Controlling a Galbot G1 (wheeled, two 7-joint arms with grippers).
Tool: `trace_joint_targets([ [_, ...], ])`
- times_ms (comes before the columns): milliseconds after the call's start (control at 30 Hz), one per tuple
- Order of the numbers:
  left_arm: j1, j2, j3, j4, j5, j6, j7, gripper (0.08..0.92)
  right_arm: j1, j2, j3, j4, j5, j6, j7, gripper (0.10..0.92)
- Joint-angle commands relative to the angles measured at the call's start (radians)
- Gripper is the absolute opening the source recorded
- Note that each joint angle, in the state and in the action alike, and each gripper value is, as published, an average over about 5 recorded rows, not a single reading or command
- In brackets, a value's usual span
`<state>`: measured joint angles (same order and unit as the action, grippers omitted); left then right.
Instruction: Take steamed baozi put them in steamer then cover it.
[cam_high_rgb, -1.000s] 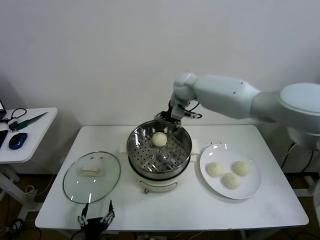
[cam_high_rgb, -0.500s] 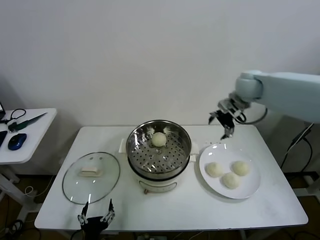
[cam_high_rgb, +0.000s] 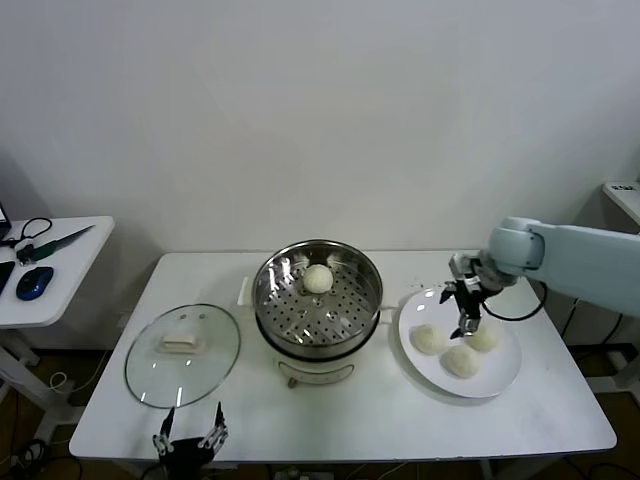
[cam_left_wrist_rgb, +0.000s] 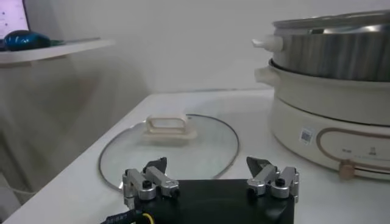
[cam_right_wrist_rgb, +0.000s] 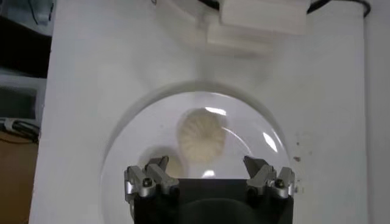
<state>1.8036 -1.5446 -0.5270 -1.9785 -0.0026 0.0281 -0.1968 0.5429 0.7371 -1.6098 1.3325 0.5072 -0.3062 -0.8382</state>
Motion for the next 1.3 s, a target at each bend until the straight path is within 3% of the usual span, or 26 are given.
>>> trace_joint_targets([
  [33,0.001,-0.003,-0.001,0.009,0.003,-0.005,-0.002,0.823,-0.206,0.050,0.141,-0.096,-0.062,-0.069,0.025,0.823],
  [467,0.004,-0.003,-0.005,0.013,0.003,-0.008,-0.008,0.823,-0.286,0.133,0.196,-0.188,-0.095,-0.066,0.050,0.797],
  [800,0.010,-0.006,-0.005,-0.001,0.003,-0.006,-0.010,0.823,-0.155,0.097,0.139,-0.129,-0.070,-0.051,0.005,0.566],
  [1100,0.008,-0.004,0.000,-0.006,0.007,-0.002,-0.009,0.823,0.459,0.107,-0.215,-0.036,0.129,0.034,-0.142,0.551],
  [1300,0.004,-0.001,0.007,-0.006,0.008,0.002,-0.009,0.823,0.671,0.187,-0.211,0.037,0.331,0.013,-0.173,0.551],
])
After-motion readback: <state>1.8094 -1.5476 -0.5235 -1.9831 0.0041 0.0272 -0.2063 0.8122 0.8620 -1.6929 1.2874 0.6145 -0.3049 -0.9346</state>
